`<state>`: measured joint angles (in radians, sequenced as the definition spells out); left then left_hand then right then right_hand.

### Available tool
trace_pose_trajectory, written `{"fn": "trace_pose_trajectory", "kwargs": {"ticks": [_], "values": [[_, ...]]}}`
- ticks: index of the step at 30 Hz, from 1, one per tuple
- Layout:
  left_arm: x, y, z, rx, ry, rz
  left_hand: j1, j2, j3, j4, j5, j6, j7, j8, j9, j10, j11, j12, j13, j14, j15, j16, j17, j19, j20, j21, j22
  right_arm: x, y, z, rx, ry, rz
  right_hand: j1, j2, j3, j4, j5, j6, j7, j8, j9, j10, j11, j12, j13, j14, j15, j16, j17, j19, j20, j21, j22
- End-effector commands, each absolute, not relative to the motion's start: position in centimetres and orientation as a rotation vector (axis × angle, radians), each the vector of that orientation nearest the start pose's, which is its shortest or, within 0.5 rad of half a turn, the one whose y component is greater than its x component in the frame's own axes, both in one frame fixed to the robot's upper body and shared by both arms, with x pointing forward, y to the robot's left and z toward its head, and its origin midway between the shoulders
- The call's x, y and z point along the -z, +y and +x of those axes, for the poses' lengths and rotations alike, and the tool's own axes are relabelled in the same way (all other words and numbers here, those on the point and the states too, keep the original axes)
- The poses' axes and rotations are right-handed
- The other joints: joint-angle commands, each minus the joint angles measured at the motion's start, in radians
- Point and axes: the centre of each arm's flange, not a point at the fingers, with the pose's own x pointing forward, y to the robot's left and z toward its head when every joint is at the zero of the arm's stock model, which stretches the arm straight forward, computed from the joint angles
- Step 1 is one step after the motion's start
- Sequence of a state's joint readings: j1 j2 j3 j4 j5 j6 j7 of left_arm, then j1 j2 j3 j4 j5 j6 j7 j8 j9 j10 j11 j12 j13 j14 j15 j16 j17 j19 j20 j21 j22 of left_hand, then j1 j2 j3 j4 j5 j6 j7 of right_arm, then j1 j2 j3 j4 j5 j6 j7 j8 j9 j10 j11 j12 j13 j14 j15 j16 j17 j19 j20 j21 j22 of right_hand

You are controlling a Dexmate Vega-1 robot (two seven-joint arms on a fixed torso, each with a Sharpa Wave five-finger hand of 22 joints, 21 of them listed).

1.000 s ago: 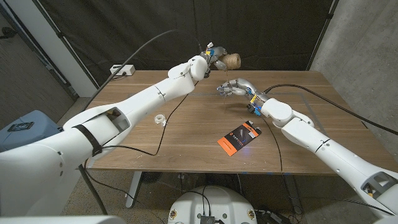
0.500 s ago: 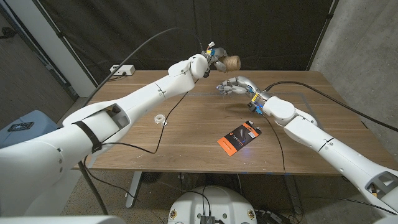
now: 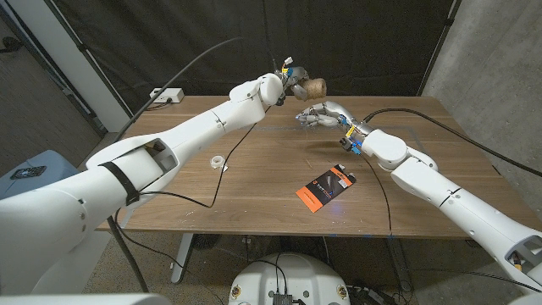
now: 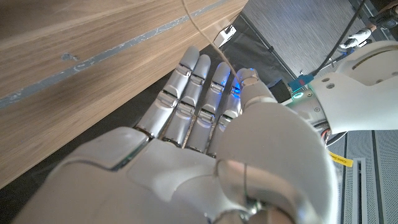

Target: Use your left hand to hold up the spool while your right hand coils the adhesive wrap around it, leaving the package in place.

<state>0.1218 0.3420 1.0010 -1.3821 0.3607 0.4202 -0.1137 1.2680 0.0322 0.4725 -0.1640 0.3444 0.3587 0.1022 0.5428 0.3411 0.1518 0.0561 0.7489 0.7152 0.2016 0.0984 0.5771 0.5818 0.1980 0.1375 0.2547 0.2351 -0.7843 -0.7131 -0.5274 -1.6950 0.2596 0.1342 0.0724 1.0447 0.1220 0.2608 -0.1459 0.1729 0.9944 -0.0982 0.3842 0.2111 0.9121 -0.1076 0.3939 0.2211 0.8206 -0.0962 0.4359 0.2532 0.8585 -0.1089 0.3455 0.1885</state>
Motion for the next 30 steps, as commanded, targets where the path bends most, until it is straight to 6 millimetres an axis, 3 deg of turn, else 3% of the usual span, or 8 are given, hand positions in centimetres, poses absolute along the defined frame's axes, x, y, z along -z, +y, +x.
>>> {"fn": "trace_pose_trajectory", "kwargs": {"ticks": [1, 30], "values": [[-18.8, 2.4, 64.2, 0.121, -0.645, 1.329, -0.030, 0.057, 0.002, 0.002, 0.009, 0.052, 0.039, 0.007, 0.072, 0.008, 0.009, 0.009, 0.026, 0.002, 0.003, 0.007, 0.002, -0.005, 0.000, 0.003, 0.005, -4.0, -19.4, 57.9, -0.446, -0.736, -0.591, -0.001, 0.008, 0.001, 0.005, 0.002, 0.003, 0.001, -0.001, 0.002, 0.003, 0.001, -0.005, 0.003, 0.009, -0.127, -0.004, 0.002, 0.004, -0.056, 0.008, 0.003], [-18.4, 2.5, 64.0, 0.137, -0.641, 1.321, -0.034, 0.057, 0.000, 0.002, 0.017, 0.051, 0.037, -0.001, 0.072, 0.006, 0.007, 0.008, 0.030, -0.002, 0.002, 0.009, 0.000, -0.007, 0.000, 0.007, 0.009, -4.4, -21.7, 55.8, -0.434, -0.755, -0.599, -0.002, 0.010, -0.001, 0.003, 0.002, 0.005, 0.005, -0.008, 0.002, 0.007, 0.004, -0.007, 0.007, 0.013, -0.126, -0.008, 0.009, 0.002, -0.054, 0.012, 0.003]]}}
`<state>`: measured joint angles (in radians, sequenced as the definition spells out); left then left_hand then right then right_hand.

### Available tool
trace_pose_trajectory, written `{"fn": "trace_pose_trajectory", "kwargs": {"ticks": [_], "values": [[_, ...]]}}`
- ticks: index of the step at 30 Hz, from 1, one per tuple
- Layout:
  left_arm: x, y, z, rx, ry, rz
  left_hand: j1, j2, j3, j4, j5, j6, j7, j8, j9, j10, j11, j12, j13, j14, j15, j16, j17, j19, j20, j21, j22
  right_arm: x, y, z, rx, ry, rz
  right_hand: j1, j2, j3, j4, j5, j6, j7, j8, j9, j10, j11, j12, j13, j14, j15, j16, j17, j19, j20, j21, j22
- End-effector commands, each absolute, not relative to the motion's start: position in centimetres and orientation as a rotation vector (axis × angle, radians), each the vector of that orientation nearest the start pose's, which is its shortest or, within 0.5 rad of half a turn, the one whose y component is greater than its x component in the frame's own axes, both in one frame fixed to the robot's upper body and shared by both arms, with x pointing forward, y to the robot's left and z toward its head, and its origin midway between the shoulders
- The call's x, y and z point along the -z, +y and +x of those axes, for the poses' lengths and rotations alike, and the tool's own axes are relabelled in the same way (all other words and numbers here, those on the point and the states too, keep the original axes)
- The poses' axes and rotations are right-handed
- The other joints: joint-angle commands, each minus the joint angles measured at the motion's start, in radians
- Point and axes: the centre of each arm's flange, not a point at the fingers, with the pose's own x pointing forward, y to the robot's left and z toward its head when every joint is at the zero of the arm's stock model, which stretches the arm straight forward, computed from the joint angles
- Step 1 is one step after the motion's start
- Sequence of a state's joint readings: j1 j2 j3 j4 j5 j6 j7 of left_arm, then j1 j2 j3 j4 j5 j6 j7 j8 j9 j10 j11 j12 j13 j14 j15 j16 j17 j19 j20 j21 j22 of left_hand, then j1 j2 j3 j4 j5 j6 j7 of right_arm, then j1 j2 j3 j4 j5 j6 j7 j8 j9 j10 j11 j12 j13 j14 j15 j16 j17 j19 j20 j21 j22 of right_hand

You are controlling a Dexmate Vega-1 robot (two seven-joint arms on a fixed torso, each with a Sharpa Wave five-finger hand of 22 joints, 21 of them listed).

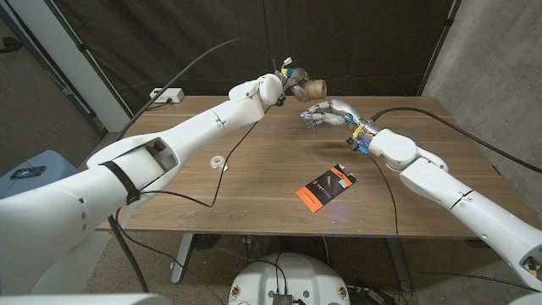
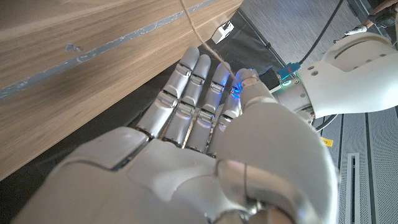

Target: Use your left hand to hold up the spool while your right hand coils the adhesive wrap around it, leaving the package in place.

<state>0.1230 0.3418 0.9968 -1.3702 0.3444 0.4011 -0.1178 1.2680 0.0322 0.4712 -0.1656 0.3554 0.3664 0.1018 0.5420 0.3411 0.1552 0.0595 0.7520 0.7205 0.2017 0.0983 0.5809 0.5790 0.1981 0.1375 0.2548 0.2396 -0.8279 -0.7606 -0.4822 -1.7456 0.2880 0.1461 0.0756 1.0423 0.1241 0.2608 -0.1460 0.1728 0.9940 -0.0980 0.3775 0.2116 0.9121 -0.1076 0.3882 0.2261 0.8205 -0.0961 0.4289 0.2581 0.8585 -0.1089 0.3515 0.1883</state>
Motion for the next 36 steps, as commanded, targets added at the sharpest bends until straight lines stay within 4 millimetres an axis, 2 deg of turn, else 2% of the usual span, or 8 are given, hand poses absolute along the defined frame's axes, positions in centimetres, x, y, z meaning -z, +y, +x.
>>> {"fn": "trace_pose_trajectory", "kwargs": {"ticks": [1, 20, 36], "values": [[-18.4, 2.5, 64.0, 0.137, -0.641, 1.321, -0.035, 0.058, 0.002, 0.004, 0.006, 0.042, 0.038, -0.001, 0.073, 0.003, 0.005, 0.005, 0.024, -0.002, 0.003, 0.005, 0.003, -0.008, 0.000, 0.007, 0.004, -4.4, -21.7, 55.8, -0.434, -0.755, -0.599, 0.000, 0.008, -0.001, 0.003, 0.002, 0.005, 0.005, -0.002, 0.002, 0.006, 0.004, -0.002, 0.003, 0.012, -0.126, -0.002, 0.004, 0.001, -0.054, 0.006, 0.003], [-17.7, 1.3, 63.3, 0.156, -0.646, 1.339, -0.038, 0.057, 0.001, 0.004, 0.011, 0.046, 0.038, -0.004, 0.074, 0.003, 0.004, 0.004, 0.027, -0.002, 0.001, 0.007, 0.001, -0.008, 0.000, 0.010, 0.006, -5.8, -23.7, 53.5, -0.440, -0.807, -0.600, 0.000, 0.010, -0.002, 0.002, 0.003, 0.008, 0.007, -0.005, 0.002, 0.009, 0.006, -0.004, 0.005, 0.017, -0.126, -0.002, 0.009, 0.003, -0.052, 0.009, 0.003], [-17.3, 0.8, 63.1, 0.168, -0.645, 1.335, -0.038, 0.057, 0.000, 0.003, 0.015, 0.047, 0.036, -0.007, 0.075, 0.003, 0.004, 0.004, 0.028, -0.003, 0.001, 0.009, 0.001, -0.009, 0.000, 0.011, 0.007, -7.3, -23.3, 51.7, -0.479, -0.877, -0.589, -0.001, 0.013, -0.002, 0.002, 0.002, 0.011, 0.007, -0.007, 0.002, 0.014, 0.005, -0.005, 0.005, 0.022, -0.126, -0.002, 0.012, 0.003, -0.059, 0.012, 0.004]]}}
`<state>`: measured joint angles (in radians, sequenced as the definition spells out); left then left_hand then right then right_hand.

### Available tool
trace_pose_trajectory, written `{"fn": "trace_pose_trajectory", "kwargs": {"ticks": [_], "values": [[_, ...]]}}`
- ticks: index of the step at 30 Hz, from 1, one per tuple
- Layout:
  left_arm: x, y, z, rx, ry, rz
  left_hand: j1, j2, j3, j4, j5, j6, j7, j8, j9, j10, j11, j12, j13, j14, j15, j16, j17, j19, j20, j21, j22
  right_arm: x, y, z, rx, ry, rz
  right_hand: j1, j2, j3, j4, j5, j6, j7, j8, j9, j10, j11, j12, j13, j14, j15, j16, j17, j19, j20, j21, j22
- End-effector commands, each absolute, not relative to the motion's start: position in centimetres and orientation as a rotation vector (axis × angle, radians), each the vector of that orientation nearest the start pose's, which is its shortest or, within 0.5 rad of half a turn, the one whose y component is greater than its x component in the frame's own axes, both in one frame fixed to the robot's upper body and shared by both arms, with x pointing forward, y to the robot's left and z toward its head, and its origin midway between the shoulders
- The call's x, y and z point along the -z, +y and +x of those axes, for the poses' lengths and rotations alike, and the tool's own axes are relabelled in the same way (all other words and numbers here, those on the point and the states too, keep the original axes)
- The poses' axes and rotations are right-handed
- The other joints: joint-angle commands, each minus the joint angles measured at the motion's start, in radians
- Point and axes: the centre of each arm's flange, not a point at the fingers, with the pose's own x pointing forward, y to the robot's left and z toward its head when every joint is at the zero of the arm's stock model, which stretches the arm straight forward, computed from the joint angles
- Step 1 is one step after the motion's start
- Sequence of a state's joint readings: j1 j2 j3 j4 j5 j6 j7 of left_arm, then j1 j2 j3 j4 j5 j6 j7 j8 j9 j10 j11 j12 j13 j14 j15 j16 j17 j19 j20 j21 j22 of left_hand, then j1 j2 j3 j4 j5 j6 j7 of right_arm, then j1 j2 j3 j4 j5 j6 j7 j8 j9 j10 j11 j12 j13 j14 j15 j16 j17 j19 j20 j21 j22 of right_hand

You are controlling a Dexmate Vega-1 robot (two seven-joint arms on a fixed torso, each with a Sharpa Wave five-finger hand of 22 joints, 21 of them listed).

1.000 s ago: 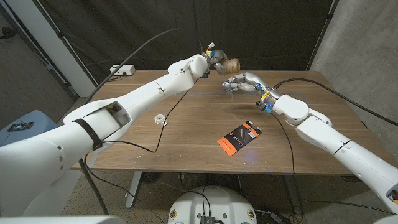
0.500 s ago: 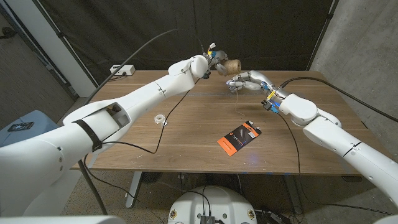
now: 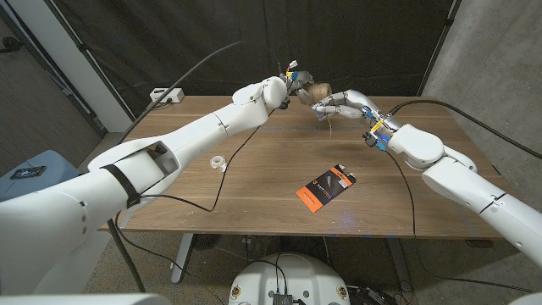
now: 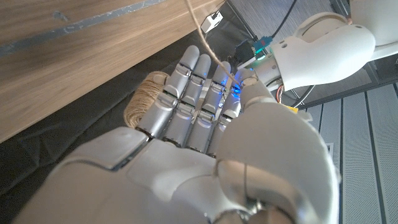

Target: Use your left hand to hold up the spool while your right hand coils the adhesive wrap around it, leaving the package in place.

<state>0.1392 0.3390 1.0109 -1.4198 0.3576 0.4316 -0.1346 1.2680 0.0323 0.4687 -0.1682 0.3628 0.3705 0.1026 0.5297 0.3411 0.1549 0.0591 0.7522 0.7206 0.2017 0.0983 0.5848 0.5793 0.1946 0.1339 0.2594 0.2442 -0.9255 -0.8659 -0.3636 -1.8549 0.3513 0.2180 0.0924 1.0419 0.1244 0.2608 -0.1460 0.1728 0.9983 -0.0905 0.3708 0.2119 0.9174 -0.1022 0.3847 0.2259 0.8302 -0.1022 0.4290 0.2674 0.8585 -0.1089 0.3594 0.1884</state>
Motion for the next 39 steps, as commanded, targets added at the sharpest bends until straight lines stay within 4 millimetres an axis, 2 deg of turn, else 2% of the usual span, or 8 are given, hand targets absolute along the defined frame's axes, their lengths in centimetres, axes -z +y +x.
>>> {"fn": "trace_pose_trajectory", "kwargs": {"ticks": [1, 16, 28, 39], "values": [[-17.3, 0.8, 63.1, 0.171, -0.647, 1.334, -0.038, 0.057, 0.003, 0.006, 0.008, 0.044, 0.035, 0.006, 0.075, 0.004, 0.005, 0.004, 0.029, -0.003, 0.001, 0.005, 0.000, -0.005, 0.003, 0.007, 0.002, -7.4, -23.3, 51.6, -0.480, -0.881, -0.590, 0.000, 0.013, -0.002, 0.002, 0.002, 0.009, 0.000, 0.001, 0.002, 0.009, 0.000, -0.001, 0.005, 0.013, -0.120, -0.002, 0.003, 0.003, -0.059, 0.004, 0.004], [-16.4, 0.7, 63.2, 0.175, -0.640, 1.336, -0.042, 0.058, 0.001, 0.008, 0.010, 0.044, 0.035, 0.004, 0.076, 0.003, 0.003, 0.004, 0.030, -0.004, 0.001, 0.008, 0.001, -0.006, 0.002, 0.009, 0.003, -8.6, -22.6, 51.3, -0.560, -0.905, -0.497, -0.001, 0.015, -0.002, 0.002, 0.003, 0.009, -0.002, -0.003, 0.002, 0.010, -0.004, -0.004, 0.006, 0.018, -0.120, -0.004, 0.006, 0.006, -0.061, 0.008, 0.004], [-16.1, -0.4, 62.8, 0.190, -0.665, 1.331, -0.043, 0.058, 0.001, 0.007, 0.013, 0.047, 0.033, 0.003, 0.077, 0.003, 0.002, 0.003, 0.032, -0.003, -0.001, 0.008, -0.001, -0.005, 0.002, 0.011, 0.004, -9.5, -21.9, 50.3, -0.577, -0.947, -0.530, 0.001, 0.015, -0.002, 0.000, 0.003, 0.009, -0.001, -0.006, 0.002, 0.011, -0.005, -0.006, 0.006, 0.020, -0.121, -0.006, 0.008, 0.006, -0.062, 0.010, 0.004], [-16.0, -1.5, 61.7, 0.236, -0.712, 1.319, -0.049, 0.059, 0.000, 0.010, 0.015, 0.048, 0.028, 0.001, 0.079, 0.003, -0.002, 0.003, 0.033, -0.002, -0.006, 0.009, -0.002, -0.003, -0.004, 0.013, 0.004, -9.7, -21.6, 50.5, -0.601, -0.947, -0.564, 0.000, 0.015, -0.002, 0.000, 0.003, 0.010, 0.001, -0.008, 0.003, 0.011, -0.005, -0.008, 0.007, 0.023, -0.121, -0.007, 0.010, 0.007, -0.061, 0.013, 0.004]]}}
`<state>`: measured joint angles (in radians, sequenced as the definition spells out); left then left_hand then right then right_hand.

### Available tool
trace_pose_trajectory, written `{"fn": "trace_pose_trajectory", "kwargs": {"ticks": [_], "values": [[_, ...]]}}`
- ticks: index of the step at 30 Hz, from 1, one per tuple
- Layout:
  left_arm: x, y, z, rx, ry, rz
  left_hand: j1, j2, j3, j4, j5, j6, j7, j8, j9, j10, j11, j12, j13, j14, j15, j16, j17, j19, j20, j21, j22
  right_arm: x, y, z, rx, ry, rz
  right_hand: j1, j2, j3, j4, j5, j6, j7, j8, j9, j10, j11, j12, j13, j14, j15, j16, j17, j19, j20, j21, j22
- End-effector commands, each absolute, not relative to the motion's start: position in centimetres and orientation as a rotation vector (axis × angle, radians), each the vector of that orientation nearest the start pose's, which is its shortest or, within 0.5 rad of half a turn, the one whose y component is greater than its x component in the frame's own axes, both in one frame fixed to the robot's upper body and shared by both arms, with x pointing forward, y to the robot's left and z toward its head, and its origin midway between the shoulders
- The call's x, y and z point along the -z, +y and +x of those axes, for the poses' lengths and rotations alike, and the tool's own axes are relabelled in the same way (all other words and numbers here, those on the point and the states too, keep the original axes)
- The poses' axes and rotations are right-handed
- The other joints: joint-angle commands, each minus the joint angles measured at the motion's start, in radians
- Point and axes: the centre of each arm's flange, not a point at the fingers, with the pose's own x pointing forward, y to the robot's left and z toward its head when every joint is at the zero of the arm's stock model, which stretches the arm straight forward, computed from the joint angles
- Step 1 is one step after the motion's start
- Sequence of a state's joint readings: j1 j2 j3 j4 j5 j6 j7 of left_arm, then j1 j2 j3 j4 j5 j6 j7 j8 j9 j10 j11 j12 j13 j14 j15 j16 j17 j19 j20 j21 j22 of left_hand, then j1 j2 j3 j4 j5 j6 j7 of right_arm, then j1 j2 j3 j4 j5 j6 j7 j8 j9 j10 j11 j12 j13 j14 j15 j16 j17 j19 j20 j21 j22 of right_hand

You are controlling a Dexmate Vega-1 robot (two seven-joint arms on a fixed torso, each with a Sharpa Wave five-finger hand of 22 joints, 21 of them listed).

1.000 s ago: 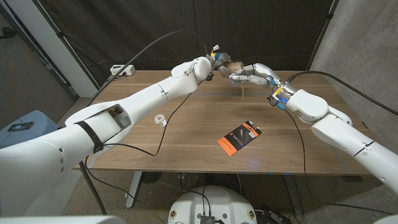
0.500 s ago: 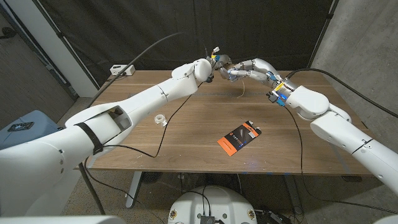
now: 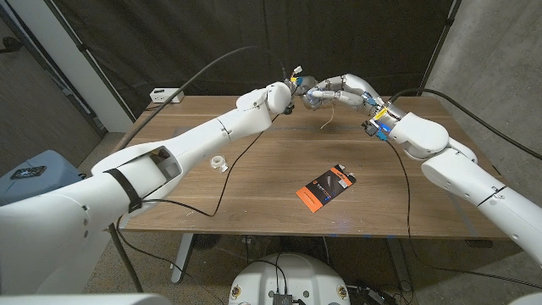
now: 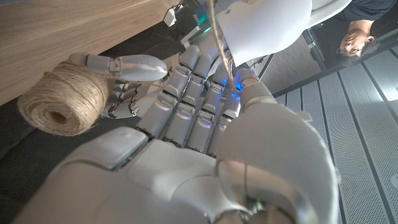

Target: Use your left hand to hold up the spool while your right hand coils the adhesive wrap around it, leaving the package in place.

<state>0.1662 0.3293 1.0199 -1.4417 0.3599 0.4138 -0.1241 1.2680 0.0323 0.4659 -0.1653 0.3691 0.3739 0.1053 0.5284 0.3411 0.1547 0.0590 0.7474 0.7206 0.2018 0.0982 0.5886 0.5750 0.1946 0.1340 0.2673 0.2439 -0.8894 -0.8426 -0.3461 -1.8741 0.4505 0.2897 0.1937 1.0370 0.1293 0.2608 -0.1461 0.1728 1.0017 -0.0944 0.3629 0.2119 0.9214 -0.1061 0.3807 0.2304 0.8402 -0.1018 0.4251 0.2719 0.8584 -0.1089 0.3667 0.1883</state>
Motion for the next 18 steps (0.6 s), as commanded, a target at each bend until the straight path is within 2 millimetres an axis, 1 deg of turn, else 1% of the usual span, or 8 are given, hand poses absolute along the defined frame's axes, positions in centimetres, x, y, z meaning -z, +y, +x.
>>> {"fn": "trace_pose_trajectory", "kwargs": {"ticks": [1, 2, 9, 13, 14, 18], "values": [[-15.9, -1.6, 61.6, 0.236, -0.710, 1.322, -0.050, 0.060, 0.003, 0.007, 0.009, 0.044, 0.023, 0.002, 0.079, 0.004, -0.002, 0.008, 0.033, -0.002, -0.006, 0.004, 0.002, -0.003, -0.004, 0.005, 0.005, -9.8, -21.5, 50.4, -0.604, -0.951, -0.566, 0.005, 0.011, -0.001, 0.000, 0.003, 0.006, 0.006, -0.001, 0.003, 0.007, -0.001, -0.004, 0.003, 0.013, -0.121, -0.004, 0.006, 0.006, -0.061, 0.006, 0.004], [-15.9, -1.6, 61.7, 0.239, -0.706, 1.322, -0.050, 0.059, 0.003, 0.007, 0.009, 0.046, 0.027, 0.003, 0.079, 0.003, -0.002, 0.008, 0.033, -0.002, -0.006, 0.004, 0.002, -0.002, -0.005, 0.006, 0.005, -9.9, -21.5, 50.4, -0.607, -0.954, -0.567, 0.005, 0.011, -0.002, 0.000, 0.003, 0.007, 0.006, -0.001, 0.003, 0.007, -0.002, -0.005, 0.003, 0.013, -0.121, -0.004, 0.006, 0.006, -0.061, 0.006, 0.004], [-15.4, -1.7, 61.9, 0.269, -0.700, 1.343, -0.052, 0.060, 0.003, 0.007, 0.010, 0.046, 0.025, 0.002, 0.080, 0.004, -0.003, 0.008, 0.034, -0.002, -0.007, 0.005, 0.001, -0.002, -0.005, 0.006, 0.005, -10.5, -21.5, 50.1, -0.619, -0.969, -0.560, 0.007, 0.012, 0.000, -0.001, 0.003, 0.009, 0.004, -0.001, 0.003, 0.007, -0.002, -0.006, 0.004, 0.013, -0.122, -0.007, 0.007, 0.006, -0.061, 0.007, 0.005], [-14.8, -1.7, 62.0, 0.288, -0.693, 1.360, -0.052, 0.060, 0.003, 0.006, 0.010, 0.045, 0.026, 0.001, 0.080, 0.003, -0.003, 0.008, 0.034, -0.002, -0.009, 0.005, 0.001, -0.002, -0.005, 0.007, 0.005, -10.9, -21.8, 49.9, -0.624, -0.976, -0.549, 0.004, 0.012, -0.001, 0.000, 0.003, 0.009, 0.004, -0.002, 0.003, 0.008, -0.002, -0.006, 0.004, 0.015, -0.120, -0.006, 0.008, 0.007, -0.061, 0.008, 0.005], [-14.7, -1.7, 62.1, 0.290, -0.687, 1.360, -0.053, 0.060, 0.002, 0.006, 0.010, 0.042, 0.021, 0.000, 0.080, 0.003, -0.004, 0.008, 0.034, -0.002, -0.010, 0.005, 0.001, -0.002, -0.005, 0.007, 0.005, -11.0, -21.9, 49.9, -0.619, -0.980, -0.552, 0.004, 0.013, -0.001, 0.001, 0.003, 0.009, 0.004, -0.002, 0.003, 0.009, -0.003, -0.006, 0.004, 0.016, -0.119, -0.006, 0.008, 0.006, -0.061, 0.008, 0.005], [-14.2, -1.7, 62.2, 0.296, -0.674, 1.368, -0.051, 0.061, 0.003, 0.005, 0.011, 0.045, 0.024, 0.000, 0.081, 0.004, -0.005, 0.008, 0.035, -0.002, -0.007, 0.005, 0.000, -0.002, -0.006, 0.007, 0.005, -11.2, -22.1, 49.7, -0.616, -0.989, -0.551, 0.005, 0.013, -0.001, 0.000, 0.003, 0.011, 0.004, -0.003, 0.003, 0.010, -0.003, -0.007, 0.004, 0.016, -0.120, -0.007, 0.008, 0.007, -0.060, 0.009, 0.005]]}}
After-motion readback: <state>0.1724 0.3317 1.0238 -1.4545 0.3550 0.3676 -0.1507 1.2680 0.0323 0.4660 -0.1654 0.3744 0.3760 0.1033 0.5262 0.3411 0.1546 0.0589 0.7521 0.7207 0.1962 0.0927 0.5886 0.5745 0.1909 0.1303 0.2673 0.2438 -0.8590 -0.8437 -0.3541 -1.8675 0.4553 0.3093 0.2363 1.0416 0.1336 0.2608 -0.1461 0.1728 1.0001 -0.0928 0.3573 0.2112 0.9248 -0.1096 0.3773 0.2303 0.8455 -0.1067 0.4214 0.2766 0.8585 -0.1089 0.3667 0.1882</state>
